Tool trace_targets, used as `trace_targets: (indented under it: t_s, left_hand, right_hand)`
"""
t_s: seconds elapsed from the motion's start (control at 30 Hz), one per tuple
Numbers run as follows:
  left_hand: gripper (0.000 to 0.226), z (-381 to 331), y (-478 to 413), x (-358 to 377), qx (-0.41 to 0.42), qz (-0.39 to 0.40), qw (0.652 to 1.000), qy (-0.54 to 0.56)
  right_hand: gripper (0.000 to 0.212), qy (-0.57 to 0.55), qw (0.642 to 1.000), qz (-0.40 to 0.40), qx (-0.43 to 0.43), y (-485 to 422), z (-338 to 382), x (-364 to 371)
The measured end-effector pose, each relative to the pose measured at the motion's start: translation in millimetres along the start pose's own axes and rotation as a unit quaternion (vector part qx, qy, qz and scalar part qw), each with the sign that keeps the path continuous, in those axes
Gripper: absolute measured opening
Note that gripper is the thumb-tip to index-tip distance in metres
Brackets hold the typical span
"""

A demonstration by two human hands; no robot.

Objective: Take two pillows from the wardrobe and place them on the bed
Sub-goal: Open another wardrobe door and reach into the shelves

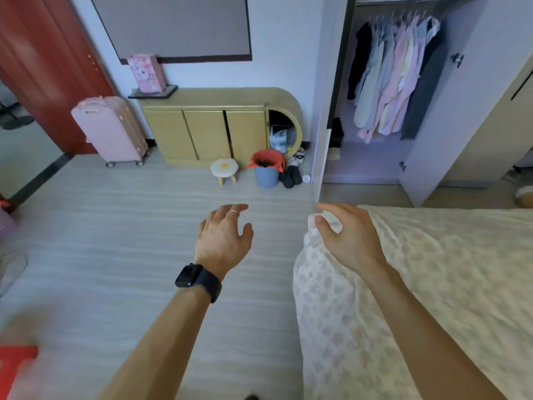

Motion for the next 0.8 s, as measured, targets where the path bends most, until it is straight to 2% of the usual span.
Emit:
trace_targets:
  t_s: [0.17,0.33,0.63,0.8]
  left_hand:
    - [0.046,13.0,-123.8,39.3,0.036,0.015,0.999,0.005]
    - [0.046,6.7,-249.7,70.9,0.112,0.040,0.993,0.008]
    - [0.042,-61.5,-430.2,142.3,0.260,0.103,0.958,0.063]
    - [0.041,-99.9,-515.4,194.2,0.302,0.134,0.941,0.069]
  right_hand:
    - [0.028,0.013,0.999,-0.036,0.013,-97.4,-17.3,38.8]
    - [0.030,0.017,0.994,-0.079,0.068,-178.0,-40.4,61.9]
    - [0.029,0.042,0.969,-0.151,0.189,-289.7,-92.5,80.9]
    - [0.028,0.040,0.951,-0.210,0.224,-353.9,-138.7,97.4]
Point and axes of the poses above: each hand's wrist, its own y-axis away from the middle knuckle, its own x-axis out of the palm, z = x × y, the point moved 3 cm from there along -y, towards the middle knuckle, and after that the axes turned 4 degrees about -z, right-handed, at the moved point
